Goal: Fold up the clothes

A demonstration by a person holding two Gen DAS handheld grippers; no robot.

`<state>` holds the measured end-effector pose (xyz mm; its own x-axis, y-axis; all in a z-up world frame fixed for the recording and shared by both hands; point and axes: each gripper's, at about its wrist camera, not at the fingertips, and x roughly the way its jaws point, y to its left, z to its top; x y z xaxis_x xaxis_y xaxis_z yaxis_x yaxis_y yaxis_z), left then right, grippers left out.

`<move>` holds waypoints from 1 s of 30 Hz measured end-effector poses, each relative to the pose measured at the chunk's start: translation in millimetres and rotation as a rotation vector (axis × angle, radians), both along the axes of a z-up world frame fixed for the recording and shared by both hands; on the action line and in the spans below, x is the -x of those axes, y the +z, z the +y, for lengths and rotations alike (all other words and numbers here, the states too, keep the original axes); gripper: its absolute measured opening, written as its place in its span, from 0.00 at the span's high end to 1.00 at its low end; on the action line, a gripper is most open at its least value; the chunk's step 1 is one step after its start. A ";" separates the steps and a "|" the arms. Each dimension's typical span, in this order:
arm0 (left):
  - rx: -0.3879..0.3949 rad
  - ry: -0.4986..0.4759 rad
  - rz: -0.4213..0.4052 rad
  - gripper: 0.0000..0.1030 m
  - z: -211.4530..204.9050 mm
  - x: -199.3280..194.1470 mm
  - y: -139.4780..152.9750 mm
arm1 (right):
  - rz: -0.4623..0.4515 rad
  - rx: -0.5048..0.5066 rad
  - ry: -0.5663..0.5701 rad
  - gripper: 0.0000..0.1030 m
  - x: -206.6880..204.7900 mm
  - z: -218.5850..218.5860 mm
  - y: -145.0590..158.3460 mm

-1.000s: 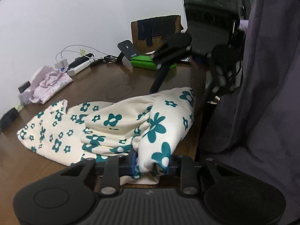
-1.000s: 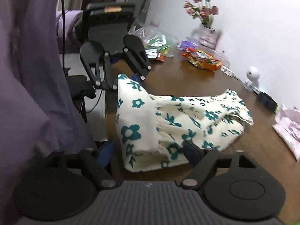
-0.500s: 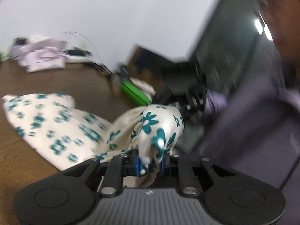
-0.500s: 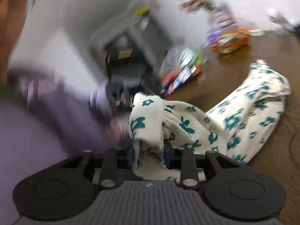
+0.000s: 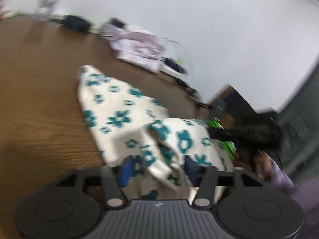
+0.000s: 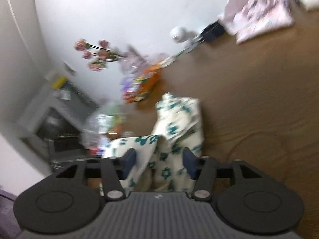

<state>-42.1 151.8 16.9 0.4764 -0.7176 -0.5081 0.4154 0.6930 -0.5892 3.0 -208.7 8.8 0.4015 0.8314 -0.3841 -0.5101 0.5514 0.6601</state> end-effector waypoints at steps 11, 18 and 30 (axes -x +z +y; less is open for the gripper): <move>-0.150 0.234 0.007 0.50 -21.6 11.7 11.1 | -0.421 0.330 -0.065 0.73 66.4 57.1 35.7; -0.148 0.381 -0.084 0.49 -5.7 34.5 36.6 | -0.371 0.471 -0.048 0.75 54.4 78.5 9.0; -0.255 0.281 -0.163 0.53 -22.5 71.9 38.8 | -0.304 0.317 -0.112 0.61 45.8 57.8 33.1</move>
<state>-114.0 129.3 55.7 0.7250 -0.4084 -0.5546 0.2627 0.9083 -0.3255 -42.8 -151.0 41.8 0.6166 0.6367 -0.4630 -0.5803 0.7651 0.2791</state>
